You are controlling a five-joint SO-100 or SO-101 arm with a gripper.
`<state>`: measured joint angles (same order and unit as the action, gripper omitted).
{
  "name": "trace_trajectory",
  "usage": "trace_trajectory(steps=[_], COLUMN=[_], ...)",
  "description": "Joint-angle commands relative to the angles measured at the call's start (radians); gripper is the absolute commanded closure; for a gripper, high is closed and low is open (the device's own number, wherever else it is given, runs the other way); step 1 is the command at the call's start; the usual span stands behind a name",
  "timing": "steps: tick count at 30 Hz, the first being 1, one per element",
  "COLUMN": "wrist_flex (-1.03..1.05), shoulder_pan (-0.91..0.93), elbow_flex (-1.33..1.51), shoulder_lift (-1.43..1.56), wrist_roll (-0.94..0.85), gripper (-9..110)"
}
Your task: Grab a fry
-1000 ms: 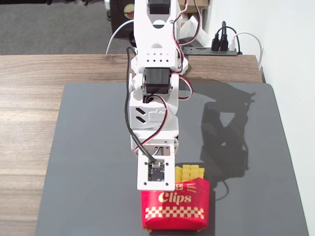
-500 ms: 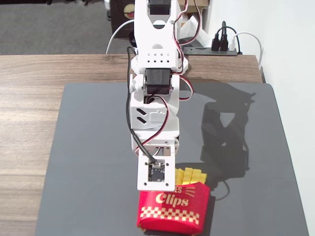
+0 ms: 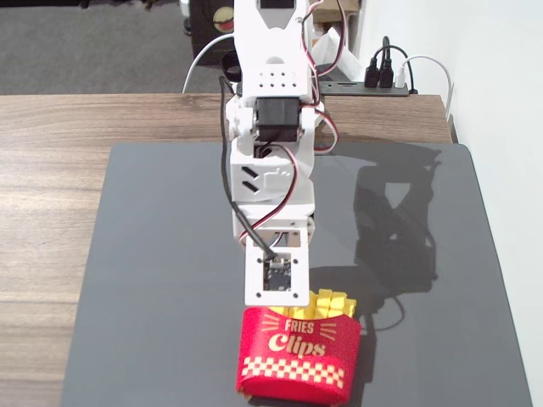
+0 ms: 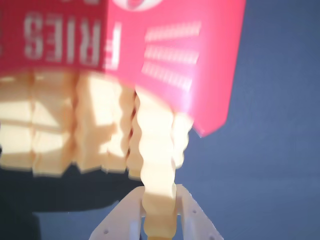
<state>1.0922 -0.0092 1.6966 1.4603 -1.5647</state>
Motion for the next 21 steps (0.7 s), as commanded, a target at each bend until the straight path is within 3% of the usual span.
trace_trajectory(steps=[1,21], wrist_flex=[-0.034,-0.002], shoulder_pan=[-0.015,-0.109], elbow_flex=[0.055,0.575], shoulder_lift=[0.095,0.635], wrist_roll=[0.012,0.130], gripper=[101,101])
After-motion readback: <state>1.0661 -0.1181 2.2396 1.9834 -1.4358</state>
